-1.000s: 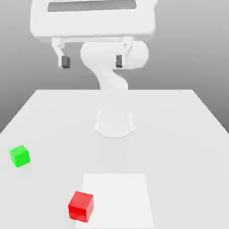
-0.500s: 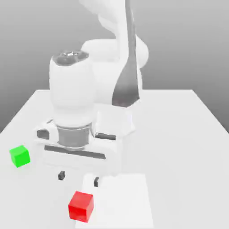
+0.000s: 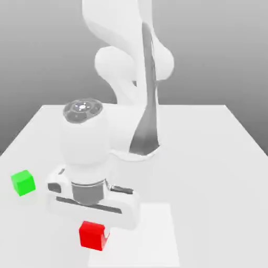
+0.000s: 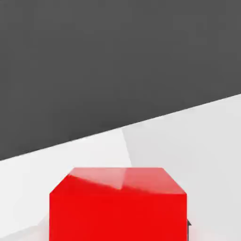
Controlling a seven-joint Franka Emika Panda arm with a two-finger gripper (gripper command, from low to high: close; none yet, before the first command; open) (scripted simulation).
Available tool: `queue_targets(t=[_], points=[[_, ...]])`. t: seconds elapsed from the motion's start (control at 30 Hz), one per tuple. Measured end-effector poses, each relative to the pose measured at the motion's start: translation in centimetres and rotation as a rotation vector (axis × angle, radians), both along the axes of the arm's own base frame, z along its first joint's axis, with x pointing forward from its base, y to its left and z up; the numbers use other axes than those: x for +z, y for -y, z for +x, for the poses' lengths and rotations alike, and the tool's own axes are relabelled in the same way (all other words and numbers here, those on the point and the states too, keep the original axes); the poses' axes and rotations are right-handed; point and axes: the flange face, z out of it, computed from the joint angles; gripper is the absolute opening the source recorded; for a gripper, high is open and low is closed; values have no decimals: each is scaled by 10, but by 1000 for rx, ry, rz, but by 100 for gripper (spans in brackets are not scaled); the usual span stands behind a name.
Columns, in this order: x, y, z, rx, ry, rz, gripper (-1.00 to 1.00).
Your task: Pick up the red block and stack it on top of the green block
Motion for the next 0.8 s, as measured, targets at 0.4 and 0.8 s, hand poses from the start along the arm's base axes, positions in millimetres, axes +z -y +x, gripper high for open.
queue_targets(t=[0.4, 0.8], points=[[33, 216, -180, -400, -4, -6, -100], [-21, 237, -229, -462, 2, 4, 100]])
